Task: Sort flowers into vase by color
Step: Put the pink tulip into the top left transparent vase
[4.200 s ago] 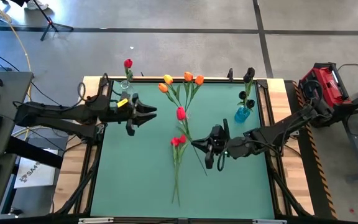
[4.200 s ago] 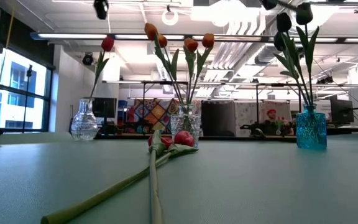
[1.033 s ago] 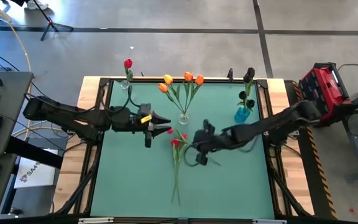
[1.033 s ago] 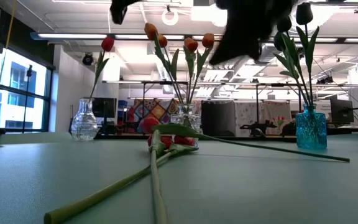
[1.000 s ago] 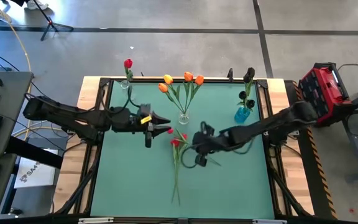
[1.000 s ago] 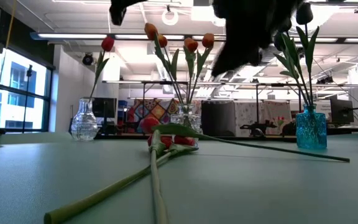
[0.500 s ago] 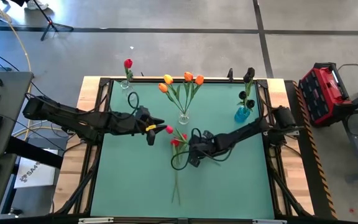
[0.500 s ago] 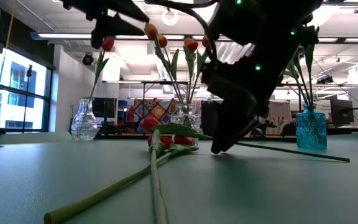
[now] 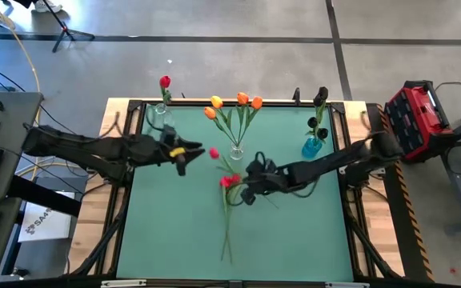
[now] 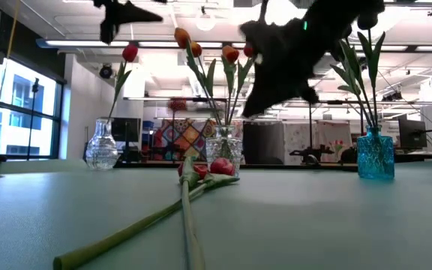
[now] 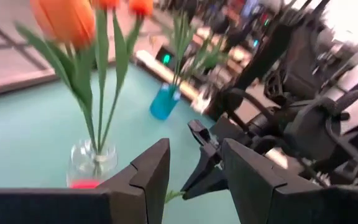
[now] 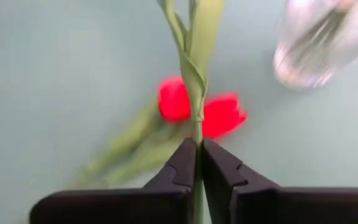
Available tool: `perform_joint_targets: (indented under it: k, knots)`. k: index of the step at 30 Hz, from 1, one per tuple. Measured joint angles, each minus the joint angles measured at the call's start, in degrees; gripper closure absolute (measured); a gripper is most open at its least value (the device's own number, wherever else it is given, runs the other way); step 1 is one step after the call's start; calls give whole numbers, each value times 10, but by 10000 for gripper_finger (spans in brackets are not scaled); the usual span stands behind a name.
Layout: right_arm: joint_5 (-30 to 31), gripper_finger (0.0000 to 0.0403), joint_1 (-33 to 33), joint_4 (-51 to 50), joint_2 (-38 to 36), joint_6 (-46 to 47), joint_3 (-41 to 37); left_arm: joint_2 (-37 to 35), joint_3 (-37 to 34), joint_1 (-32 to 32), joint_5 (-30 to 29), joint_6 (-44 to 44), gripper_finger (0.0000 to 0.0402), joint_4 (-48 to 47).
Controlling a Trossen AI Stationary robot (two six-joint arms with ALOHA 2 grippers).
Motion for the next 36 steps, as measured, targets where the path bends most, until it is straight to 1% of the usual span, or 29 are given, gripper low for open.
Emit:
perform_joint_targets:
  k: [3, 5, 8, 10, 12, 14, 17, 20, 23, 26, 29, 36]
  knots:
    - [43, 398, 0, 4, -54, -10, 0, -43, 0, 6, -10, 11, 266, -14]
    - [65, 400, 1, 23, -87, -34, 0, -62, 0, 8, -20, 17, 266, -23]
    - [90, 401, 6, 89, -129, -103, 0, -67, 0, 9, -23, 21, 266, -19]
    - [92, 401, 9, 142, -148, -156, 0, -58, 0, 9, -17, 23, 266, 3]
    - [79, 402, 9, 190, -155, -212, 0, -43, 0, 9, 1, 34, 266, 45]
    - [57, 402, 9, 229, -157, -247, 0, -27, 0, 9, 21, 64, 266, 101]
    - [20, 402, 6, 262, -157, -274, 0, -3, 0, 9, 55, 130, 266, 199]
    - [-1, 402, 2, 277, -157, -278, 0, 18, 0, 9, 87, 186, 266, 264]
    - [-33, 402, 0, 297, -157, -283, 0, 33, 0, 9, 116, 216, 266, 303]
    - [-43, 403, 0, 296, -157, -282, 0, 47, 0, 9, 136, 235, 266, 343]
    - [-46, 403, 0, 296, -157, -282, 0, 57, 0, 14, 146, 236, 266, 374]
    - [-53, 403, 0, 296, -157, -281, 0, 75, 0, 27, 177, 220, 274, 399]
